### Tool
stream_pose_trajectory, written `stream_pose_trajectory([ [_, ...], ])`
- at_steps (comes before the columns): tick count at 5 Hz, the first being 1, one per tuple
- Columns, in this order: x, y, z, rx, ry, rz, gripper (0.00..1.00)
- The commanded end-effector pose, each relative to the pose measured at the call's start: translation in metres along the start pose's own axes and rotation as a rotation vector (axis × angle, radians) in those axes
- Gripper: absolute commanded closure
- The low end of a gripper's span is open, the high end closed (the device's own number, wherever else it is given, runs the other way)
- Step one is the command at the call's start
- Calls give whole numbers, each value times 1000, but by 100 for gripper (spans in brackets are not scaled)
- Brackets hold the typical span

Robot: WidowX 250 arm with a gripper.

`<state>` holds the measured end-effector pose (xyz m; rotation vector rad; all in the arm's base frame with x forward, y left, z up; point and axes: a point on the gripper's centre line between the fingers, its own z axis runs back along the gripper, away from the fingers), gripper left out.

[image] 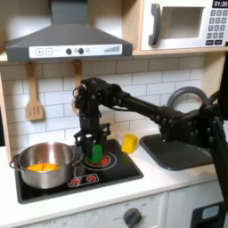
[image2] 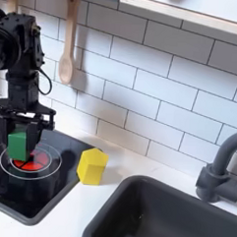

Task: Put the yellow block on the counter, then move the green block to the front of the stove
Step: 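Move the green block to the front of the stove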

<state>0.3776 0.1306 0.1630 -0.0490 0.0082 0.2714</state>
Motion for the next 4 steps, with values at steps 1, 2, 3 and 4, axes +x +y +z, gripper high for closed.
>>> stream_pose_trajectory([
  [1, -17, 12, 11, -7, 18, -35, 100],
  [2, -22, 15, 12, -18, 23, -56, 100],
  [3, -26, 13, 17, -23, 14, -71, 100],
  [4, -31, 19, 14, -26, 30, -75, 100],
])
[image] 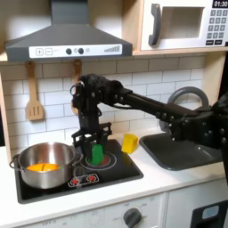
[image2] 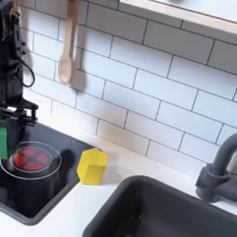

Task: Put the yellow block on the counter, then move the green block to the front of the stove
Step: 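Move the green block to the front of the stove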

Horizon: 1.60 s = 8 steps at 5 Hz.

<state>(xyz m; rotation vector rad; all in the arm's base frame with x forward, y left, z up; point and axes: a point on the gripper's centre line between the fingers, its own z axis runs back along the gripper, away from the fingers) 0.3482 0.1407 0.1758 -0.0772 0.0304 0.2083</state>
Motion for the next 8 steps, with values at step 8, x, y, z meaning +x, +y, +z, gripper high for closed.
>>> stream_pose_trajectory([
  [8, -20, 12, -5, 13, -15, -70, 100],
])
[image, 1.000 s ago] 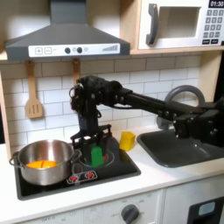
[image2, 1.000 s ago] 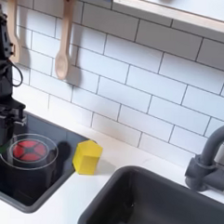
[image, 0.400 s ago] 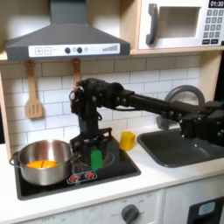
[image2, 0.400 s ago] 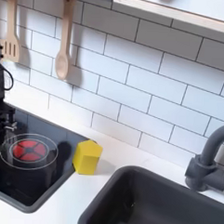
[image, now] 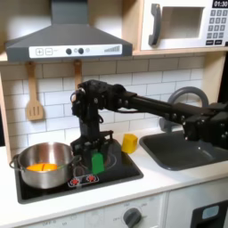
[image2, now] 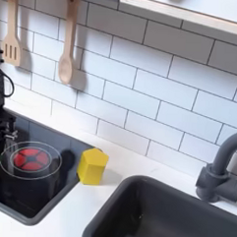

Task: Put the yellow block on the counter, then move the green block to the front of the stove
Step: 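Move the green block to the front of the stove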

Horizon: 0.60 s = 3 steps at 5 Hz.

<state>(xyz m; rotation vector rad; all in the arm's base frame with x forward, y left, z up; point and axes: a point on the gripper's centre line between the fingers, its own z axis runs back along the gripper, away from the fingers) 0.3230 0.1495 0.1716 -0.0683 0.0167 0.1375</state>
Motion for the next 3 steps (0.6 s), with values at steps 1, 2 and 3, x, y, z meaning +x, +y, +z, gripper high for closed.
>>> stream_pose_trajectory([
  [1, 4, -12, -2, 6, 7, 26, 100],
  [2, 6, -35, -3, 8, 20, 14, 100],
  [3, 5, -41, -4, 7, 19, 17, 100],
])
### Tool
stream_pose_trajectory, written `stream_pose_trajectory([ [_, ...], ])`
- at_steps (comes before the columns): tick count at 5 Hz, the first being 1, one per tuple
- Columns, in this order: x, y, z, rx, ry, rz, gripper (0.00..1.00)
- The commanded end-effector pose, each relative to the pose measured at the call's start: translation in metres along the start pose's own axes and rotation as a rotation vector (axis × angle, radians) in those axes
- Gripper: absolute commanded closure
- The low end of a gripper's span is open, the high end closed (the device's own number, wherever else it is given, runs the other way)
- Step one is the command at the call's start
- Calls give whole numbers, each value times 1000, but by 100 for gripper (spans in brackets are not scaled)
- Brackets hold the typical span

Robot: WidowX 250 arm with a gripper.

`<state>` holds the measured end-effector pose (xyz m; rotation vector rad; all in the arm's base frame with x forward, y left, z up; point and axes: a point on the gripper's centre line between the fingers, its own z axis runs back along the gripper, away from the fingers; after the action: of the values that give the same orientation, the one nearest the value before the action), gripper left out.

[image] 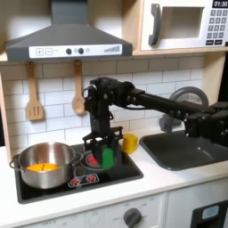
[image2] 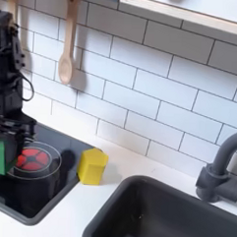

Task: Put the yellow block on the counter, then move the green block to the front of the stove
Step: 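Move the green block to the front of the stove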

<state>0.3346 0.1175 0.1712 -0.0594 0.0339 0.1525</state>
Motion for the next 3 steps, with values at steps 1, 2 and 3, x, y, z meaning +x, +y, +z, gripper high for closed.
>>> stream_pose_trajectory([
  [1, -4, -7, -9, 5, 25, 13, 100],
  [2, -4, -4, -11, 9, 31, 19, 100],
  [3, -4, -3, -12, 29, 44, 21, 100],
])
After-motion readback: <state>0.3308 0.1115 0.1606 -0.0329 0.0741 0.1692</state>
